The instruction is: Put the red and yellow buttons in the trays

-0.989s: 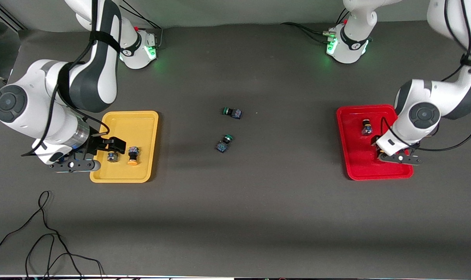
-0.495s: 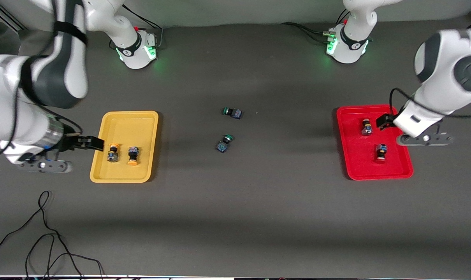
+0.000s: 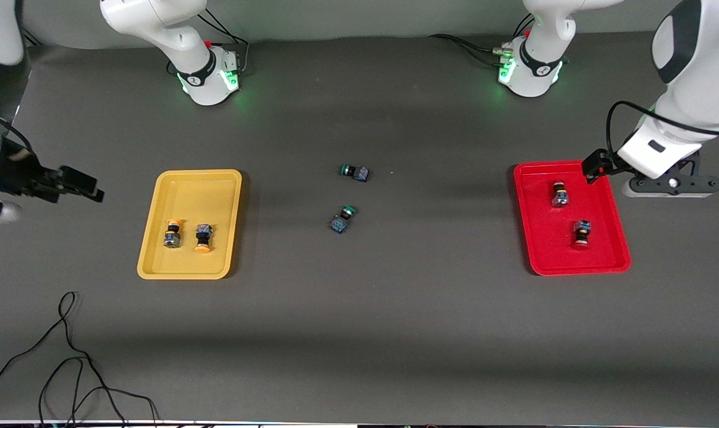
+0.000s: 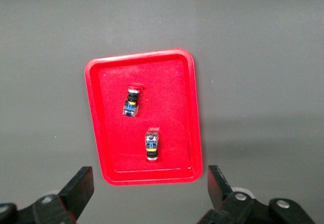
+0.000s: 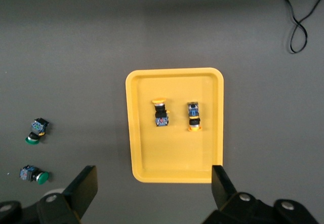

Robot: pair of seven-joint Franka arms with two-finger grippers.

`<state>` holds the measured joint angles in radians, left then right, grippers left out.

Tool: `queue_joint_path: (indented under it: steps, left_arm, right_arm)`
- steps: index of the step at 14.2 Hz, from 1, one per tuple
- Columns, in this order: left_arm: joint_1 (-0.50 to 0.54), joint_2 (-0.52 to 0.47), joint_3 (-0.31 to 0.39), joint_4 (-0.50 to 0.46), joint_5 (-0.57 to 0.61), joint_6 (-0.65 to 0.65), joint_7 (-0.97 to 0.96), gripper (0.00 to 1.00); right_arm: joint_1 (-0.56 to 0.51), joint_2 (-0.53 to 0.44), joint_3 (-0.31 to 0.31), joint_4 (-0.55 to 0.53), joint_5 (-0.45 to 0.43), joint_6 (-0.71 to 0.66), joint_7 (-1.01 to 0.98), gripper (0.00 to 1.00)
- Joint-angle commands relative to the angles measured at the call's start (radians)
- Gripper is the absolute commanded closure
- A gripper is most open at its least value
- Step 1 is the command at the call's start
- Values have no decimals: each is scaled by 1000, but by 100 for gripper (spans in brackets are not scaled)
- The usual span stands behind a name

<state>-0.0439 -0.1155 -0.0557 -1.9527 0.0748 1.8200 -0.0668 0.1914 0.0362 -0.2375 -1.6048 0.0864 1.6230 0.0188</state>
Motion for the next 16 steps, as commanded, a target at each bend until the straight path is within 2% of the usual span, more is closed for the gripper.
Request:
queue_joint_path:
  steps: [1, 3, 4, 5, 13, 16]
  left_arm:
    - [-103, -4, 106, 41, -12, -63, 7, 0]
    - [-58, 7, 76, 67, -7, -82, 7, 0]
    - [13, 7, 6, 73, -7, -84, 8, 0]
    - [57, 7, -34, 75, -7, -84, 8, 0]
    - [68, 20, -38, 104, -3, -90, 12, 0]
    - [68, 23, -38, 123, -3, -136, 10, 0]
  right_arm:
    - [-206, -32, 191, -30, -27, -6, 21, 0]
    - [-213, -35, 193, -30, -54, -8, 21, 0]
    - [-213, -38, 190, -27, -69, -17, 21, 0]
    - [-213, -42, 190, -26, -71, -21, 21, 0]
    - [-214, -33, 190, -17, -71, -57, -5, 0]
    - [-213, -38, 190, -18, -73, -57, -10, 0]
